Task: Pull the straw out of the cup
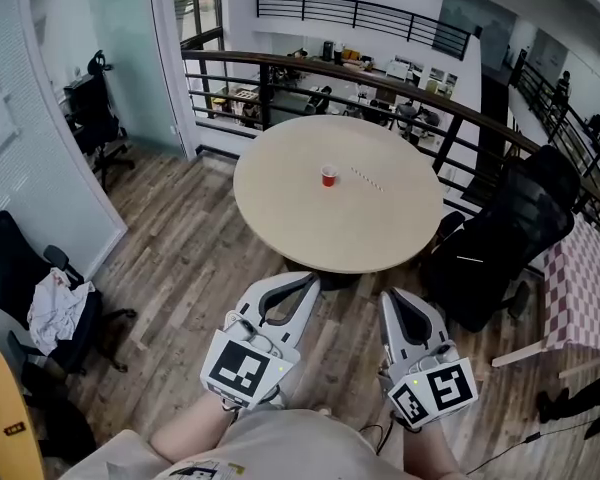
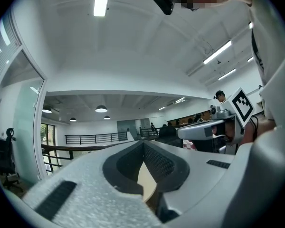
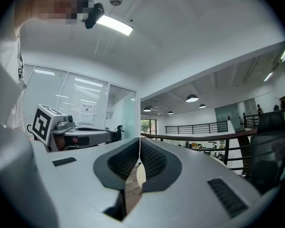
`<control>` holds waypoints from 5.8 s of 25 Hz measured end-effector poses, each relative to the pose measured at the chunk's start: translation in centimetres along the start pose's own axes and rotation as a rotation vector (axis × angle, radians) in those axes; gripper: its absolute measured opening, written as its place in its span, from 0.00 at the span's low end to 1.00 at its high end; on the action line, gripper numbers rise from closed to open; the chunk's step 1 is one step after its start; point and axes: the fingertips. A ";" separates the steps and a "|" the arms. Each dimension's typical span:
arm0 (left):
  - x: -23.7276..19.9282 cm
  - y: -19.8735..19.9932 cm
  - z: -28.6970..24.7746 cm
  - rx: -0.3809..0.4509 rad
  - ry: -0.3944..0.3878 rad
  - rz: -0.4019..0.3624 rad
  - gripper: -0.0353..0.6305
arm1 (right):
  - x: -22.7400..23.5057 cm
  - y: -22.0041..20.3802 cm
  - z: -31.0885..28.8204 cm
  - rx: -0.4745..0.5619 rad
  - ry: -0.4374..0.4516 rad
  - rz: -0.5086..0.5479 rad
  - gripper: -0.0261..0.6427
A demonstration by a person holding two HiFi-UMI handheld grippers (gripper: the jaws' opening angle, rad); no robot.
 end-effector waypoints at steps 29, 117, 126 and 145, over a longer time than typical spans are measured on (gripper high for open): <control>7.7 -4.0 -6.9 -0.143 0.045 -0.017 0.07 | 10.1 -3.4 5.5 -0.038 0.024 -0.035 0.08; -30.3 -20.2 -31.2 -0.206 0.001 0.080 0.07 | 24.8 -14.3 -39.9 -0.215 0.026 -0.047 0.08; -29.0 -21.5 -32.8 -0.237 -0.013 0.072 0.07 | 26.8 -15.6 -40.6 -0.243 0.041 -0.043 0.08; -31.5 -25.7 -37.0 -0.265 -0.023 0.080 0.07 | 29.4 -20.3 -46.1 -0.322 0.034 -0.021 0.26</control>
Point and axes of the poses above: the fingertips, and each gripper's own axes: z backward along the fingers, x to its right, y out of its top, and after that the axes turned 6 degrees about x, right-handed
